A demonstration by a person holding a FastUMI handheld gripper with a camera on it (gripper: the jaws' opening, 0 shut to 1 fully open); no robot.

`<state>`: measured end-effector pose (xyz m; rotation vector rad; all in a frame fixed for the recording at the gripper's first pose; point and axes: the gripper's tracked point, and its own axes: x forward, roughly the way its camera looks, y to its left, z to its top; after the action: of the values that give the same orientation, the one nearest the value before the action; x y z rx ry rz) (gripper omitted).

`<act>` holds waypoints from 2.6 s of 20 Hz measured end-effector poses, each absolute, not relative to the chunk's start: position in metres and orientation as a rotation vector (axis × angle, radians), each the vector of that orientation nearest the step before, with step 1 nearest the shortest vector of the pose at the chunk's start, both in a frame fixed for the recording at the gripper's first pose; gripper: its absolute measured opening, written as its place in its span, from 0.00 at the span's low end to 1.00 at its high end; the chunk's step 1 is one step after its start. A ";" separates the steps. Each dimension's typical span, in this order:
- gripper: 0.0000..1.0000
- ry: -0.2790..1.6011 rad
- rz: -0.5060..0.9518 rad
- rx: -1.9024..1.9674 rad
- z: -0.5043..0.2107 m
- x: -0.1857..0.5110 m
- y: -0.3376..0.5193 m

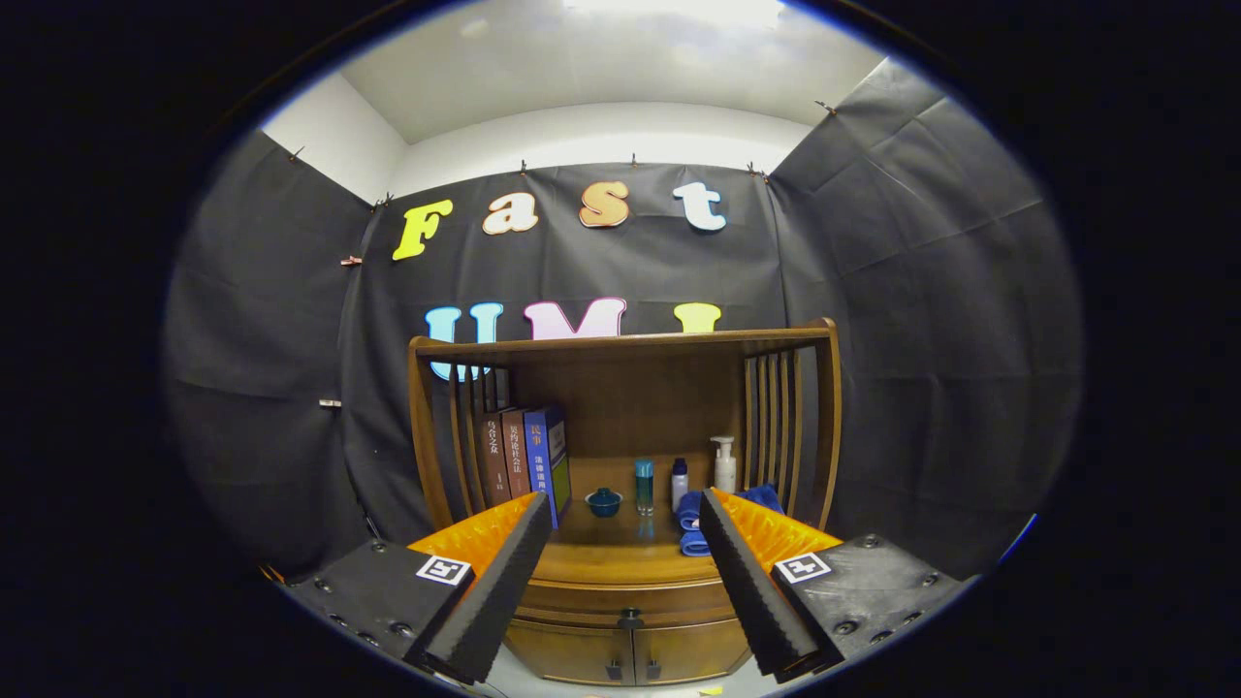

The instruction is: Pull open the drawer, take out the items inside it, and place them on the countertop above the cabinet.

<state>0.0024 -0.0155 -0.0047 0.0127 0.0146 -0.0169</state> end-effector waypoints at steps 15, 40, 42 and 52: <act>0.98 0.069 -0.019 0.031 -0.039 0.014 -0.016; 0.99 0.562 -0.049 0.043 -0.338 0.107 -0.028; 0.99 0.590 -0.050 0.041 -0.354 0.111 -0.028; 0.42 0.650 -0.026 -0.006 -0.381 0.117 -0.023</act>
<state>0.1174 -0.0228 -0.3807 -0.0057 0.6496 -0.0259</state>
